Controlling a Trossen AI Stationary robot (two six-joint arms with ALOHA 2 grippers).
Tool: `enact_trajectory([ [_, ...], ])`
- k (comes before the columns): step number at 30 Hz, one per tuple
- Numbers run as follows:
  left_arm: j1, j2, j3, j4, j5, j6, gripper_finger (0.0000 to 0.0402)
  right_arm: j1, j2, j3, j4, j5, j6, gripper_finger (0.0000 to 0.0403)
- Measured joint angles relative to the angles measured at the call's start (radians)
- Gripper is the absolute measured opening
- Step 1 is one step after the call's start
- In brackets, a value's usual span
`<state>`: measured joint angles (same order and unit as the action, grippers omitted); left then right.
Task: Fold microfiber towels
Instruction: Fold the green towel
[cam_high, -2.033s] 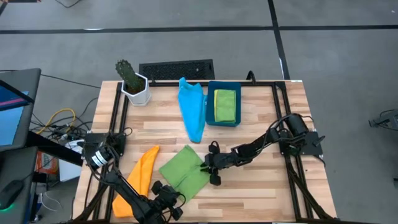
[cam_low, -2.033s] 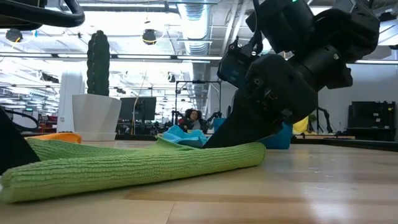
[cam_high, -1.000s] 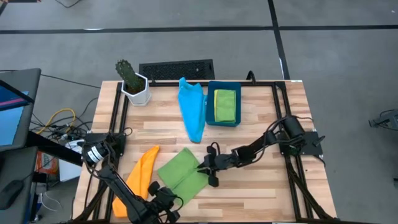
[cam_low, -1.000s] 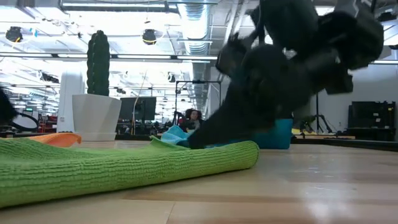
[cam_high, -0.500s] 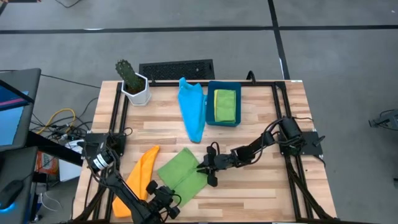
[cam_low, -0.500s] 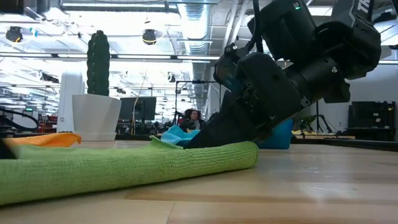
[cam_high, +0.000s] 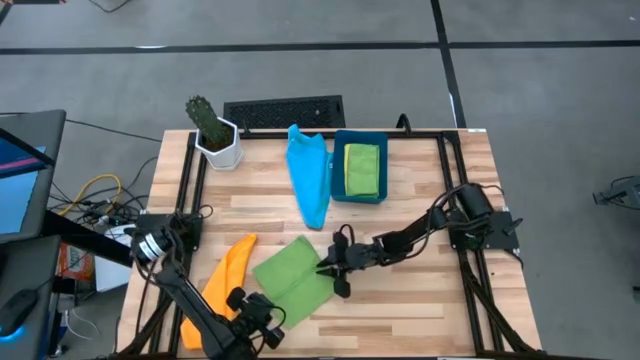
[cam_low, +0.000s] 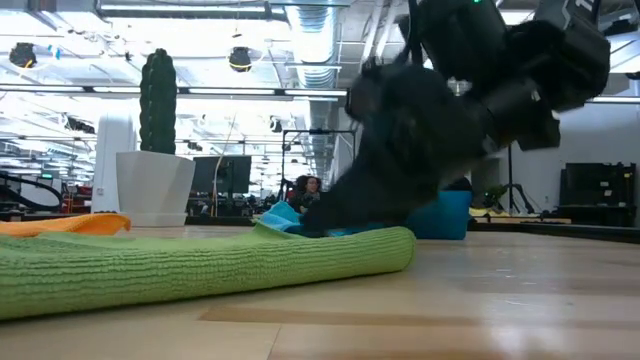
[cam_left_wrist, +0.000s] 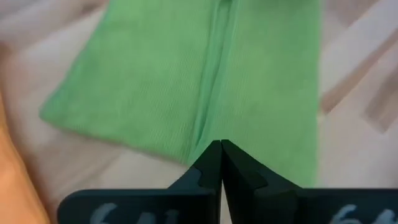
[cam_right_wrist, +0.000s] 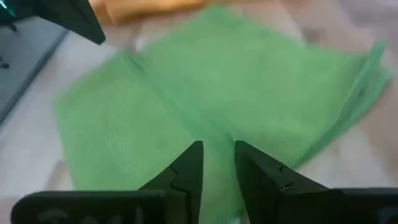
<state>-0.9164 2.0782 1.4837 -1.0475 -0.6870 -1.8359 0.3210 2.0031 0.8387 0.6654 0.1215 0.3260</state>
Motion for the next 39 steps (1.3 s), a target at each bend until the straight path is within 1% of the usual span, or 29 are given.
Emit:
enact_trajectory([
  [2, 0.001, -0.032, 0.0, -0.014, -0.026, 0.002, 0.0, -0.009, -0.049, 0.001, -0.005, 0.001, -0.013, 0.0118],
  [4, 0.001, -0.065, 0.0, -0.063, -0.033, -0.01, 0.0, -0.025, -0.083, 0.004, -0.022, 0.005, -0.013, 0.0118],
  [6, 0.0, -0.091, 0.002, -0.166, -0.04, -0.11, 0.0001, -0.052, -0.114, 0.002, -0.064, 0.008, -0.014, 0.012],
  [9, -0.004, -0.118, 0.001, -0.389, -0.043, -0.343, 0.0013, -0.101, -0.152, 0.023, -0.137, 0.008, -0.013, 0.0135],
  [10, 0.002, -0.128, 0.001, -0.427, -0.025, -0.357, 0.0021, -0.117, -0.163, 0.037, -0.181, 0.008, -0.013, 0.0144],
  [13, 0.02, -0.147, 0.001, -0.436, -0.011, -0.362, 0.0048, -0.157, -0.176, 0.112, -0.335, 0.007, -0.042, 0.0178],
  [17, 0.041, -0.148, -0.011, -0.391, -0.055, -0.376, 0.009, -0.19, -0.156, 0.266, -0.569, -0.022, -0.088, 0.0223],
  [19, 0.062, -0.159, -0.047, -0.339, -0.015, -0.413, 0.0111, -0.206, -0.148, 0.325, -0.707, -0.049, -0.066, 0.0237],
  [21, 0.081, -0.2, -0.103, -0.233, 0.045, -0.429, 0.013, -0.219, -0.137, 0.368, -0.764, -0.067, -0.048, 0.0243],
  [24, 0.092, -0.284, -0.222, 0.002, 0.059, -0.417, 0.0144, -0.233, -0.132, 0.389, -0.827, -0.069, -0.037, 0.0242],
  [28, 0.087, -0.447, -0.391, 0.275, 0.07, -0.335, 0.0147, -0.239, -0.136, 0.406, -0.826, -0.071, -0.037, 0.0235],
  [30, 0.087, -0.548, -0.466, 0.356, 0.106, -0.252, 0.0147, -0.238, -0.134, 0.404, -0.839, -0.071, -0.031, 0.0231],
  [32, 0.094, -0.645, -0.531, 0.379, 0.15, -0.214, 0.0147, -0.238, -0.134, 0.404, -0.842, -0.071, -0.013, 0.0227],
  [35, 0.097, -0.784, -0.633, 0.368, 0.184, -0.24, 0.0147, -0.238, -0.133, 0.404, -0.84, -0.07, 0.019, 0.0224],
  [37, 0.098, -0.837, -0.709, 0.37, 0.193, -0.285, 0.0147, -0.243, -0.133, 0.404, -0.832, -0.07, 0.025, 0.0223],
  [39, 0.098, -0.853, -0.775, 0.403, 0.184, -0.34, 0.0147, -0.246, -0.133, 0.404, -0.822, -0.058, 0.026, 0.0223],
])
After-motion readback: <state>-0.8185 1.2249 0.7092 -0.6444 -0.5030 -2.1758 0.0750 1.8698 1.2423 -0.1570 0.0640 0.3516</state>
